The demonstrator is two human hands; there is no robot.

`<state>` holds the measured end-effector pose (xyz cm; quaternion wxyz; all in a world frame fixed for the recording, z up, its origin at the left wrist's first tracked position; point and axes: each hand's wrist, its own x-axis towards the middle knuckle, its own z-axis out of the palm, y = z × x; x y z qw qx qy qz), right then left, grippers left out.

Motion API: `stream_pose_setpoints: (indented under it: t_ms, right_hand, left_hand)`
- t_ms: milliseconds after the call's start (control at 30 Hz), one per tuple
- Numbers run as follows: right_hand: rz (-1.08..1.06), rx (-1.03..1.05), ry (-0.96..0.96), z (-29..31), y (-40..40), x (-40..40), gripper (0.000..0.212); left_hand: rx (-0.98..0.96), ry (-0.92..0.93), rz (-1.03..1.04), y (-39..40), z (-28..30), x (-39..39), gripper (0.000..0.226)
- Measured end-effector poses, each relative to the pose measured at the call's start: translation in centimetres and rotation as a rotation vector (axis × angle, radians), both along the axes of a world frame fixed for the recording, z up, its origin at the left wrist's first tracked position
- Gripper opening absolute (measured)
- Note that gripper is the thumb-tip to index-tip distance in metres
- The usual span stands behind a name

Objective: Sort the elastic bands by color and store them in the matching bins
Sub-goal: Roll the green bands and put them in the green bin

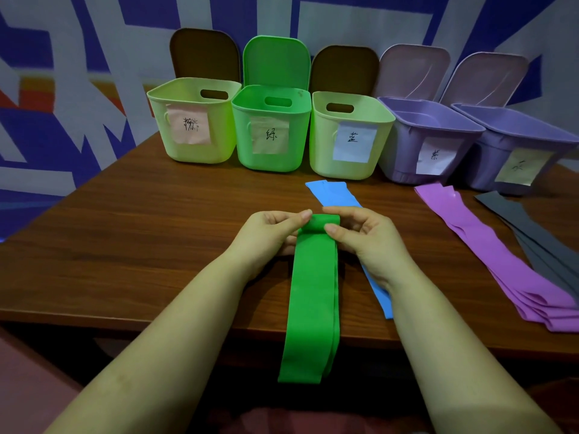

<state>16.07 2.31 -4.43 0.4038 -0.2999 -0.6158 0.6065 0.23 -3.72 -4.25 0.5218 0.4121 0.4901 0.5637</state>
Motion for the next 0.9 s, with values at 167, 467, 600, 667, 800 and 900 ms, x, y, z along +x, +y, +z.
stream_pose_setpoints:
  t_ms: [167,467,600,667,800,900]
  right_hand:
    - [0.030,-0.009,-0.011,0.14,-0.26,-0.05,0.030]
    - [-0.016,-0.028,-0.119,0.21,-0.47,-0.28,0.019]
    - [0.002,-0.005,-0.099,0.35,-0.45,-0.07,0.018]
    - [0.017,-0.009,-0.071,0.42,-0.50,-0.01,0.020]
    - [0.028,0.007,-0.061,0.43,-0.52,0.11,0.026]
    - [0.037,0.016,-0.062,0.43,-0.55,0.08,0.024]
  left_hand:
    - [-0.030,-0.032,0.026,-0.05,-0.22,-0.43,0.018]
    - [-0.055,-0.066,0.014,-0.04,-0.18,-0.60,0.021]
    - [-0.039,-0.025,0.012,-0.21,-0.05,-0.65,0.018]
    - [-0.025,0.016,0.015,-0.20,-0.11,-0.59,0.016]
    - [-0.003,0.084,0.006,-0.41,-0.06,-0.23,0.015]
    - [-0.002,0.094,0.008,-0.46,0.03,-0.21,0.017]
